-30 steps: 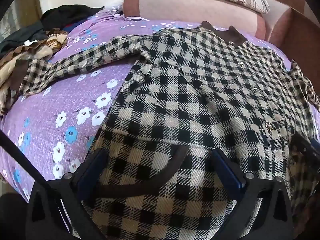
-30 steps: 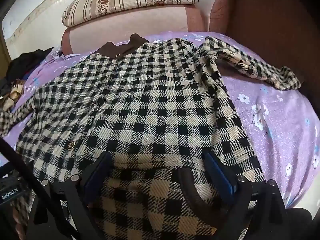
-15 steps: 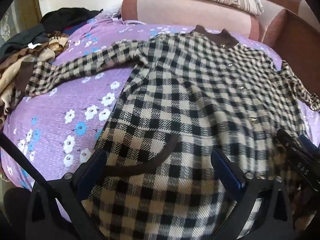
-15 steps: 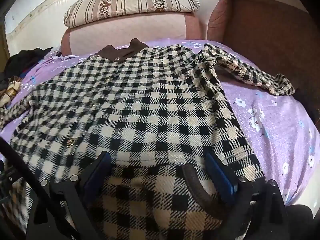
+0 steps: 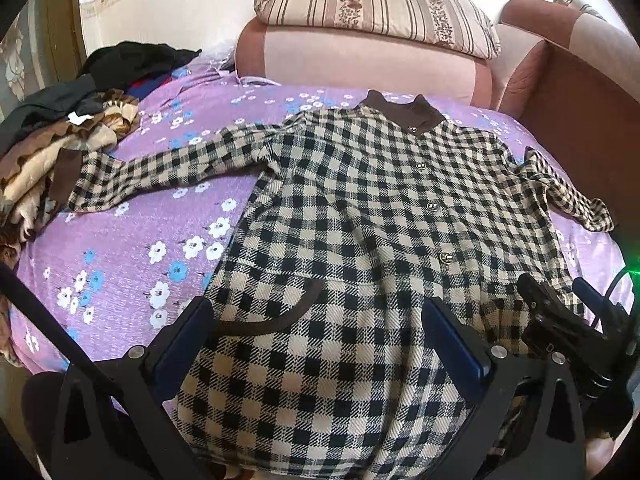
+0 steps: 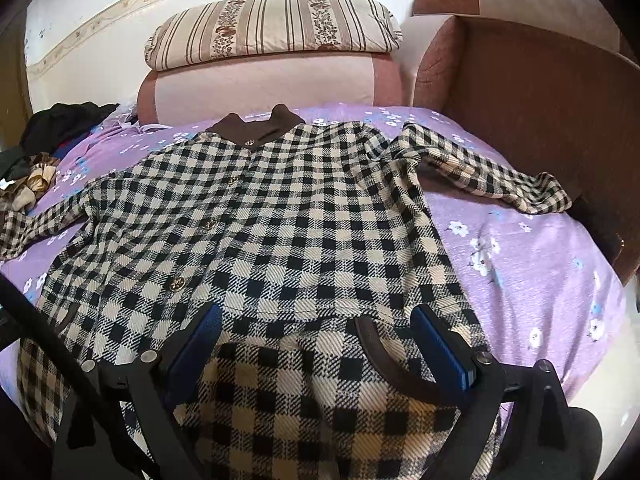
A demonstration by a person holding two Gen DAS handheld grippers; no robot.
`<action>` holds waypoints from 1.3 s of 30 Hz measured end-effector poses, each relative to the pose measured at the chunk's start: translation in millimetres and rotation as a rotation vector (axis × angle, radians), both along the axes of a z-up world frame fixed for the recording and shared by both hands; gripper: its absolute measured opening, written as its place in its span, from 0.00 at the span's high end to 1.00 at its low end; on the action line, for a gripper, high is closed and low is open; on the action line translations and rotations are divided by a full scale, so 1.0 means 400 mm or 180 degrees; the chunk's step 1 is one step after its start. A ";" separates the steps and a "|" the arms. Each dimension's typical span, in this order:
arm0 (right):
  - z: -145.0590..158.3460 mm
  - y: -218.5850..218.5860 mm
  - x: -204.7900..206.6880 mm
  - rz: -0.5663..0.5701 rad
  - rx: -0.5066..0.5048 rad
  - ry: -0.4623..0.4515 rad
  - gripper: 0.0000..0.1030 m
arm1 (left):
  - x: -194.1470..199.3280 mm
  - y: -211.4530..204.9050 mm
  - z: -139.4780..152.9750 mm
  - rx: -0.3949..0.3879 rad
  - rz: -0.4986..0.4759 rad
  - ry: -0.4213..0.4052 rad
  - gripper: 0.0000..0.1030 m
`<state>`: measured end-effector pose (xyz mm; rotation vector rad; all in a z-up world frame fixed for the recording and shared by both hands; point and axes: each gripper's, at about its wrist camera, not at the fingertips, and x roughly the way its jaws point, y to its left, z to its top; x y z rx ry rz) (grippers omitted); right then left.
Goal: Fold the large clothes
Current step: 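Position both grippers over the shirt body near the hem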
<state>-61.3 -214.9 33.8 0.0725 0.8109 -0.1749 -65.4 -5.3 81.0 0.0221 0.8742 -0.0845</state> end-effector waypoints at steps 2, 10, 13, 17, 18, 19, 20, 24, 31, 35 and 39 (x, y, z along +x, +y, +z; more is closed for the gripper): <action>0.011 -0.003 -0.005 0.0002 -0.0006 0.0005 0.05 | -0.008 -0.001 0.009 0.0020 0.0005 -0.0037 0.00; 0.032 -0.003 -0.019 -0.0029 -0.0054 -0.0052 0.05 | -0.036 -0.007 0.025 0.0096 -0.0049 -0.0170 0.00; 0.034 0.005 -0.020 -0.0020 -0.0074 -0.0061 0.05 | -0.048 -0.005 0.023 0.0071 -0.0069 -0.0156 0.00; 0.032 0.027 -0.039 -0.0025 -0.0109 -0.0107 0.05 | -0.052 0.002 0.025 0.0038 -0.0078 -0.0141 0.00; 0.031 0.037 -0.049 -0.0032 -0.0125 -0.0122 0.05 | -0.053 0.003 0.025 0.0029 -0.0085 -0.0132 0.00; 0.032 0.040 -0.051 -0.0033 -0.0135 -0.0131 0.05 | -0.060 -0.004 0.018 0.0029 -0.0079 -0.0126 0.00; 0.033 0.043 -0.055 -0.0036 -0.0144 -0.0141 0.05 | -0.062 -0.003 0.018 0.0020 -0.0086 -0.0120 0.00; 0.034 0.048 -0.058 -0.0041 -0.0161 -0.0152 0.05 | -0.069 -0.004 0.017 0.0001 -0.0104 -0.0112 0.00; 0.033 0.060 -0.067 -0.0061 -0.0178 -0.0160 0.05 | -0.078 -0.006 0.015 -0.0024 -0.0096 -0.0103 0.00; 0.031 0.061 -0.070 -0.0069 -0.0174 -0.0157 0.05 | -0.076 -0.009 0.009 -0.0013 -0.0088 -0.0089 0.00; 0.022 0.065 -0.072 -0.0074 -0.0171 -0.0136 0.05 | -0.076 -0.011 0.001 -0.0020 -0.0078 -0.0064 0.00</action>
